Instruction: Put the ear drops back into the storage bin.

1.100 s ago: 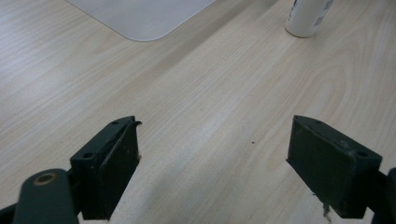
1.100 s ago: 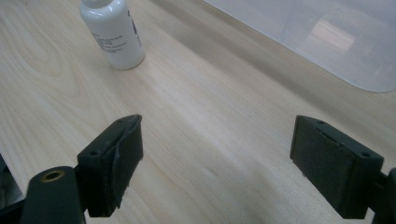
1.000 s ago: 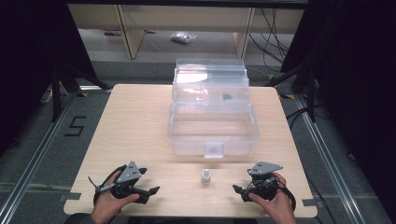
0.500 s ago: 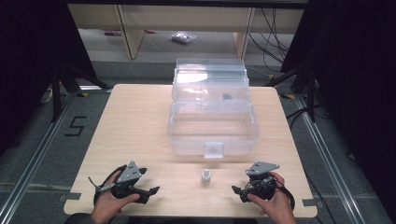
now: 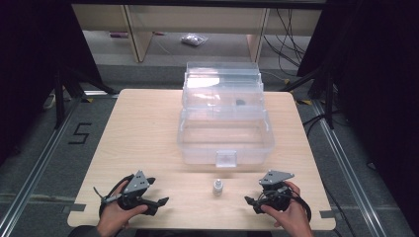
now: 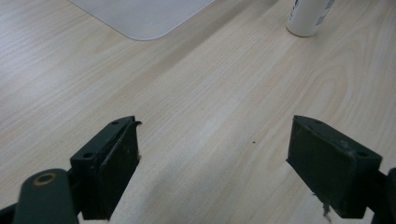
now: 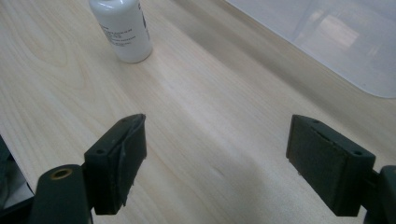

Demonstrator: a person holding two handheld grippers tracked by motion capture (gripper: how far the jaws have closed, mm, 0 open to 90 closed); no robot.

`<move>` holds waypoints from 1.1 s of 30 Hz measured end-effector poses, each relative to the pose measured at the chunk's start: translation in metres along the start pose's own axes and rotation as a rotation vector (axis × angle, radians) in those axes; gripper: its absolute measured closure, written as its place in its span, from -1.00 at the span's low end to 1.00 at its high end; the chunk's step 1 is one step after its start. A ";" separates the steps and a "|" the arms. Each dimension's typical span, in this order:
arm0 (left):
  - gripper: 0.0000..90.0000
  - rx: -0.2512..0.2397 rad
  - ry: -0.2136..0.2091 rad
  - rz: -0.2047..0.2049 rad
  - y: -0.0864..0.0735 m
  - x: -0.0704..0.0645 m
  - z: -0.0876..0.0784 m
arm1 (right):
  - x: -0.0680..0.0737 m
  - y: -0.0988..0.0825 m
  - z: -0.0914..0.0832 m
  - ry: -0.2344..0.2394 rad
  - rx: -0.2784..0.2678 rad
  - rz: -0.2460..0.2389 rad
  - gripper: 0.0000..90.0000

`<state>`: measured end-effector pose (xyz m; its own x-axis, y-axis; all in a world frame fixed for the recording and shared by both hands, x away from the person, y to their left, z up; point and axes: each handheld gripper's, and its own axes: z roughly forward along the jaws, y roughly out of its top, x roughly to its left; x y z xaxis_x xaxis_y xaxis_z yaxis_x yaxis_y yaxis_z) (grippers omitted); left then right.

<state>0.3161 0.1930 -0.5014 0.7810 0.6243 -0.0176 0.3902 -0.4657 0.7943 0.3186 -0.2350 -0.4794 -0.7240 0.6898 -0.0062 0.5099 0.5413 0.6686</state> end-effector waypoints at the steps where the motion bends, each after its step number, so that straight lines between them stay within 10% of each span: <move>1: -0.65 0.002 -0.001 -0.001 0.000 0.000 0.000 | 0.001 0.000 -0.001 -0.004 0.008 0.005 -0.53; 10: -0.65 0.012 0.007 0.014 0.000 0.002 0.000 | 0.004 0.003 -0.001 0.005 0.031 0.025 -0.52; 33: -0.65 -0.003 0.002 -0.019 0.000 0.000 0.001 | 0.019 0.042 0.008 0.068 0.101 -0.124 -0.43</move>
<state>0.3162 0.1929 -0.5021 0.7725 0.6343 -0.0309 0.4033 -0.4524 0.7954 0.3302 -0.1956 -0.4579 -0.8122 0.5825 -0.0308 0.4568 0.6680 0.5875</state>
